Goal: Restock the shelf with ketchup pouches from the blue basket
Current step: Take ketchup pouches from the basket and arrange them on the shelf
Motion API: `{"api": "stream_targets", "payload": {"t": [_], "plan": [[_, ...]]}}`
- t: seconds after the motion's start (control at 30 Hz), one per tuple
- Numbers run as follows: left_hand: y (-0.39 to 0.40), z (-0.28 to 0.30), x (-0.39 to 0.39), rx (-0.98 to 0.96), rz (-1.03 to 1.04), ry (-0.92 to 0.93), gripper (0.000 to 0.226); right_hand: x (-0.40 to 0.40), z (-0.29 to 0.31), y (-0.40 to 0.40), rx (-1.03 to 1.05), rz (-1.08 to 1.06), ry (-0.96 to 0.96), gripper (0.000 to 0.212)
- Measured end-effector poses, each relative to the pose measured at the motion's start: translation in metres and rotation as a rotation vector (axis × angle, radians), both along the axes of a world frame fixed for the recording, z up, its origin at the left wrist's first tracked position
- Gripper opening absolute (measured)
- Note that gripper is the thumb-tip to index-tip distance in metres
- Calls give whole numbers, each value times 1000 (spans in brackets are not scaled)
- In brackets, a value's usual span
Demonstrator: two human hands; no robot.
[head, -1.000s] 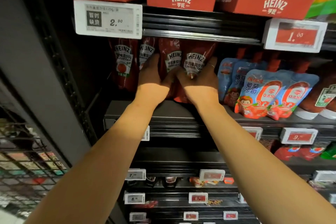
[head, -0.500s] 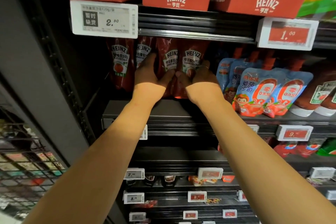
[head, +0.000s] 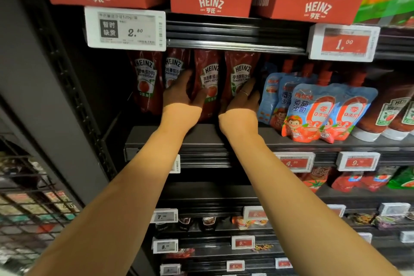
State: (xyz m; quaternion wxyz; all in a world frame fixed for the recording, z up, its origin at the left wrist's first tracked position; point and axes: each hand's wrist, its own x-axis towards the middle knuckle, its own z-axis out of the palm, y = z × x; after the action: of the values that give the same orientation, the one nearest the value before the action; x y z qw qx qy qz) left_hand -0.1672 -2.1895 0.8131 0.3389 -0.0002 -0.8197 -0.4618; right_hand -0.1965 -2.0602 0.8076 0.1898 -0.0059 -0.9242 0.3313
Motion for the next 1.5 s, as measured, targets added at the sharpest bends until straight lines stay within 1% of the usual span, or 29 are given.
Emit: {"api": "stream_targets", "payload": {"t": [0.07,0.13,0.2,0.3,0.4,0.47,0.57,0.6,0.67,0.7,0.73,0.77,0.87,0.93,1.03,1.23,1.4,1.5], "plan": [[1,-1,-2,18,-26,-28,55,-4,1,0,56,-53,-33,105],[3,-1,-3,24,-52,-33,55,-6,1,0,48,-66,-43,106],[5,0,-5,-14,-27,-18,52,-4,1,0,43,-68,10,97],[5,1,-4,-129,55,28,46,4,0,1,50,-40,156,86],[6,0,-1,-232,164,73,43,15,0,2,-64,39,246,95],[9,1,3,-194,200,81,50,18,-1,4,-78,70,253,102],[8,2,11,-83,236,114,61,21,1,5,-23,63,243,111],[5,3,14,-73,291,139,62,21,1,5,-9,54,225,115],[-5,5,18,-78,501,184,63,21,0,6,27,24,176,121],[-12,6,21,-74,609,173,65,20,-1,5,42,12,156,123],[-17,8,24,-78,688,125,71,19,-2,5,52,10,139,124],[-21,7,26,-95,723,35,80,19,-3,5,52,17,124,125],[-29,3,26,-128,642,-255,107,18,-4,3,55,30,96,127],[-31,1,23,-140,615,-338,115,16,-5,1,81,16,89,130],[-31,0,20,-154,614,-343,118,14,-5,-2,90,6,97,131],[-30,-5,18,-116,570,-340,122,7,-4,-1,113,-4,79,124],[-32,-5,15,-155,591,-376,126,12,-7,1,64,20,60,125],[-33,-6,12,-178,599,-404,126,9,-8,2,27,22,12,127]]}}
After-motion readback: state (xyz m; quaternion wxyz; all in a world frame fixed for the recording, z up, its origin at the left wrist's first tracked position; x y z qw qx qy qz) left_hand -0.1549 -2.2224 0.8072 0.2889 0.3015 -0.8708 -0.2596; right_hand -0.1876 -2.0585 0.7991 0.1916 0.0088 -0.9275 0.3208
